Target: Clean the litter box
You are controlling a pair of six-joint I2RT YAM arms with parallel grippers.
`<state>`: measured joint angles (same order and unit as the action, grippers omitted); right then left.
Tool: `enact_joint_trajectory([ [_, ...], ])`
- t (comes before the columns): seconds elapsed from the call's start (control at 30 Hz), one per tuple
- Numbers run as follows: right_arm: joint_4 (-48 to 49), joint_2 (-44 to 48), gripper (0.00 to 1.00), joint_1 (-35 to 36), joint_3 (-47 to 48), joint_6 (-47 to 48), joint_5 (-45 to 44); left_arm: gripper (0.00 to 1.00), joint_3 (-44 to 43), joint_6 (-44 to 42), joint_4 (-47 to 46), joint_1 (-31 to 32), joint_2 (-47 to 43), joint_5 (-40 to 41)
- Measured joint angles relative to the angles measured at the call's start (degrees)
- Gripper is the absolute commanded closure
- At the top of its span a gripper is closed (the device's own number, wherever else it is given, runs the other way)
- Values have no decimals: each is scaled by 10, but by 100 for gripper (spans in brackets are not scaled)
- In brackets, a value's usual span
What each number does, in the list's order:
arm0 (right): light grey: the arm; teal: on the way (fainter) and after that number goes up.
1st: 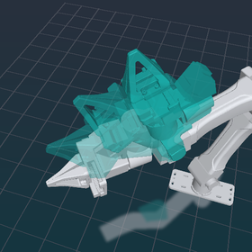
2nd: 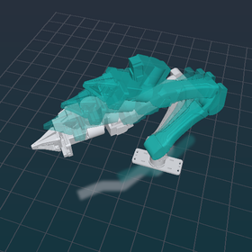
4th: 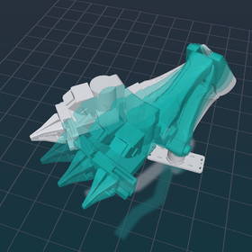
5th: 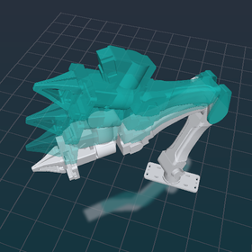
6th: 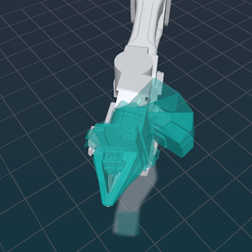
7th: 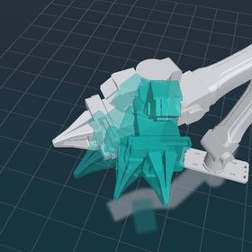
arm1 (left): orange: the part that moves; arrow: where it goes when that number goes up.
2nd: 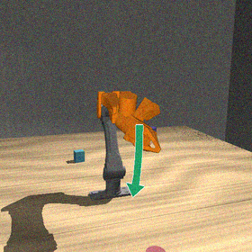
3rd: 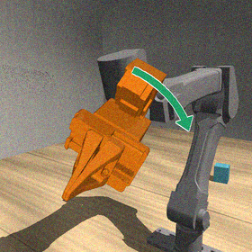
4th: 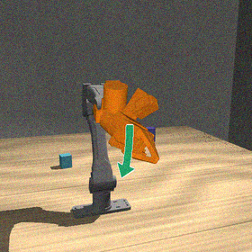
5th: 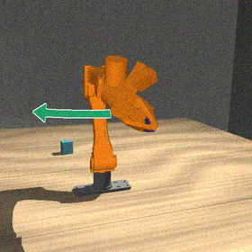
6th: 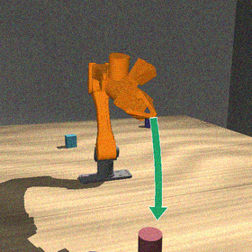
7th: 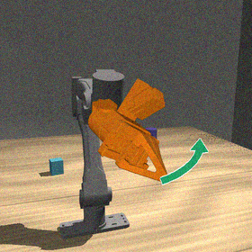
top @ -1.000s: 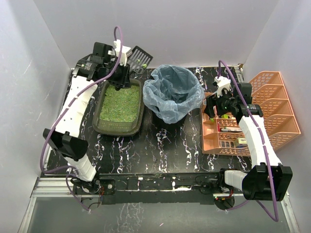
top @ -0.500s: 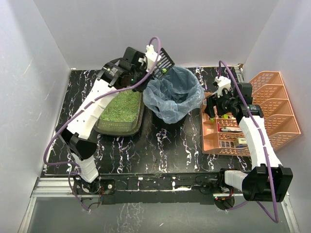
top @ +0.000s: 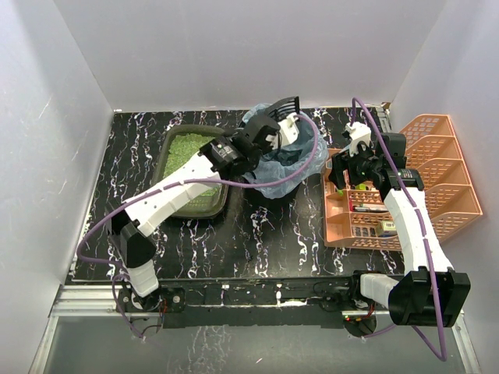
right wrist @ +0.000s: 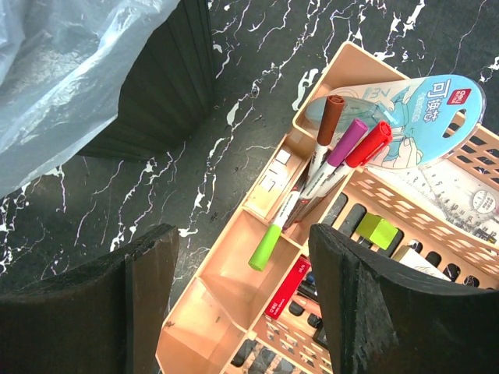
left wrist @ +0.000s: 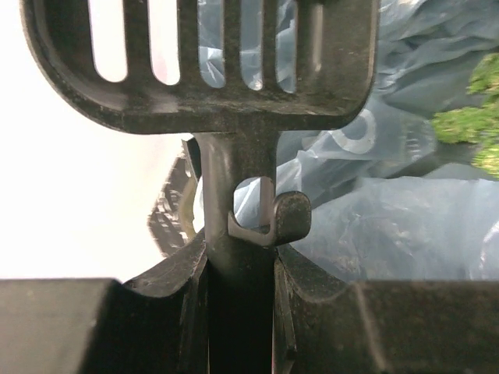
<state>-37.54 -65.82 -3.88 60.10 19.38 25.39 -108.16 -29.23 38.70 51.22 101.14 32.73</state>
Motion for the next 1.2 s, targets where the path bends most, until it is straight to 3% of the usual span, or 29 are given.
enact_joint_trajectory([
  [0.5, 1, 6, 27, 0, -7, 0, 0, 100, 203, -290, -342, 52, -84, 163],
  [1.2, 1, 7, 27, 0, -11, 0, 0, 100, 407, -715, -856, 66, -85, 190],
])
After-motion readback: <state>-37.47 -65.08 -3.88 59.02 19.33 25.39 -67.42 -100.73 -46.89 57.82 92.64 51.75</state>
